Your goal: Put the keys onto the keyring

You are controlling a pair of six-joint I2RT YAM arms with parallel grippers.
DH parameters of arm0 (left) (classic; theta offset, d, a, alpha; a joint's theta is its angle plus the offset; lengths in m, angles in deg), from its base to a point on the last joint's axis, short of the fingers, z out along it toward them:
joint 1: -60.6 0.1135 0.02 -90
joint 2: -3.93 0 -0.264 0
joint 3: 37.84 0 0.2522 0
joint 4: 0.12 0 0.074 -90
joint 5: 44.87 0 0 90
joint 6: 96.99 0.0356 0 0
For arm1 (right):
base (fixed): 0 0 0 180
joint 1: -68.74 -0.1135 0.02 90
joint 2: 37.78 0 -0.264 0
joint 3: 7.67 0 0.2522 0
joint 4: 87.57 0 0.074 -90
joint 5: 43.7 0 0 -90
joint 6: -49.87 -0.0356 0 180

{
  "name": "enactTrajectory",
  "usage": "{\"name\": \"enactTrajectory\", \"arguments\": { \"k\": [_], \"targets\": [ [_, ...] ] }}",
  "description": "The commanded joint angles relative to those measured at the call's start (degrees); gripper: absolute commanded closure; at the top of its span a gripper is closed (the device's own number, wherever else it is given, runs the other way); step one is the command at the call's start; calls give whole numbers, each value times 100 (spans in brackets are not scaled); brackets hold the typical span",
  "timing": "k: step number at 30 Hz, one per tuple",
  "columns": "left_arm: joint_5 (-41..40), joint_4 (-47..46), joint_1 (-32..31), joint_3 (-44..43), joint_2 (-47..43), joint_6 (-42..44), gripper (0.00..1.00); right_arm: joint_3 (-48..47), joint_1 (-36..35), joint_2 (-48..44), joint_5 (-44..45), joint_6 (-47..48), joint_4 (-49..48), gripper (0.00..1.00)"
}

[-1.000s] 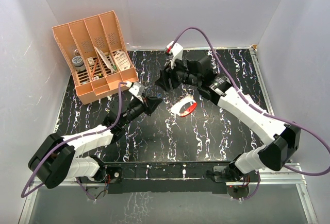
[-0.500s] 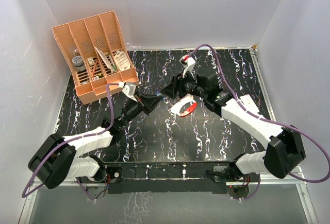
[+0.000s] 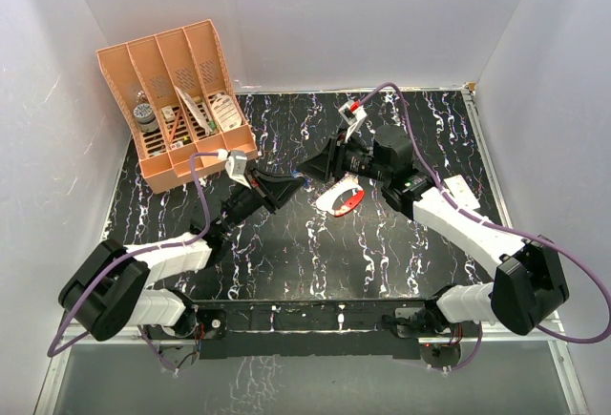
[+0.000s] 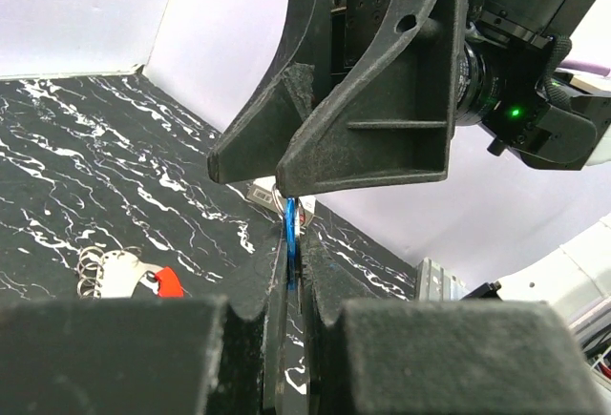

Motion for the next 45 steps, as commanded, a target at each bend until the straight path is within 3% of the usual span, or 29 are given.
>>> {"name": "enactTrajectory", "arguments": {
  "k": [1, 11, 17, 25, 34, 45],
  "targets": [
    [227, -564, 75, 16, -18, -58, 100, -30, 28, -70, -347, -231, -584, 64],
    [222, -442, 133, 15, -19, 4, 100, -58, 32, 27, -567, -277, -615, 91],
    [184, -202, 137, -33, -2, 132, 100, -43, 28, -13, -532, -272, -602, 100],
    [-152, 1167, 148, -204, -137, 850, 100, -347, 29, -47, -436, 228, 77, 100],
    [-275, 2582, 149, -555, -391, 1759, 100, -1207, 45, 319, -368, 1164, 1657, 100],
    [313, 2963, 146, -681, -393, 2051, 100, -2223, 90, 1006, -339, 1658, 2794, 100]
  ]
}}
